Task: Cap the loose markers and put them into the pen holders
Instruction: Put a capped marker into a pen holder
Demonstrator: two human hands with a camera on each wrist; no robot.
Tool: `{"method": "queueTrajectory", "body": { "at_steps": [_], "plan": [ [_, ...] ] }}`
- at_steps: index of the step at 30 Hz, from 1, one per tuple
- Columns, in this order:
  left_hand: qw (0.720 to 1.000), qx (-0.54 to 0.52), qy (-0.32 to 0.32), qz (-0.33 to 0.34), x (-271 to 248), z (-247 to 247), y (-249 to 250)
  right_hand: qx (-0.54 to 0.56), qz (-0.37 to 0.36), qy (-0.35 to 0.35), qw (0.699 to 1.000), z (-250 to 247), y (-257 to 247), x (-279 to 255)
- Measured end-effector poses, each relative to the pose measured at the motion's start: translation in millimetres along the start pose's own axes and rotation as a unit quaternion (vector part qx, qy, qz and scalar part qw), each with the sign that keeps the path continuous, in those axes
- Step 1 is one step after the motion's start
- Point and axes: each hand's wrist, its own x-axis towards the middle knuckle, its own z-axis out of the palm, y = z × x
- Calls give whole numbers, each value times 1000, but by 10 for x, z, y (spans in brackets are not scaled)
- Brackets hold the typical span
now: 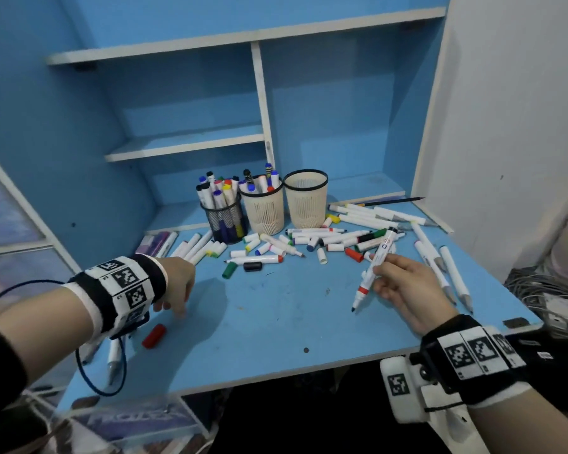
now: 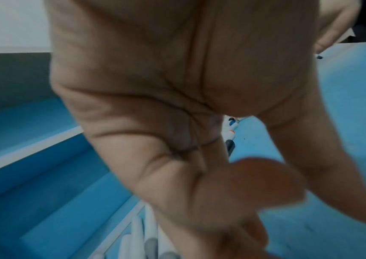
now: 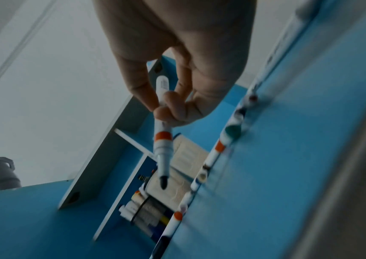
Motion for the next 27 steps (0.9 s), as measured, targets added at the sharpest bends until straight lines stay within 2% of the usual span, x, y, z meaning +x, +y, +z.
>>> {"method": "queueTrajectory", "body": {
  "at_steps": [4, 8, 11, 18, 23, 27],
  "plan": [
    [997, 7, -72, -24, -111, 151, -35, 115, 19, -23, 993, 140, 151, 74],
    [998, 52, -35, -15, -122, 205, 5, 249, 35, -14, 968, 105, 210, 157],
    [998, 59, -18, 0, -46, 174, 19, 304, 13, 6, 953, 27, 175, 176],
    [1000, 6, 13, 14, 149, 21, 35, 315, -42, 13, 948, -122, 193, 213],
    [993, 98, -63, 21, 48, 41, -78, 318, -53, 5, 947, -160, 238, 257],
    [988, 116, -103, 11, -31, 213, -193, 313, -48, -5, 949, -148, 246, 272]
  ]
}}
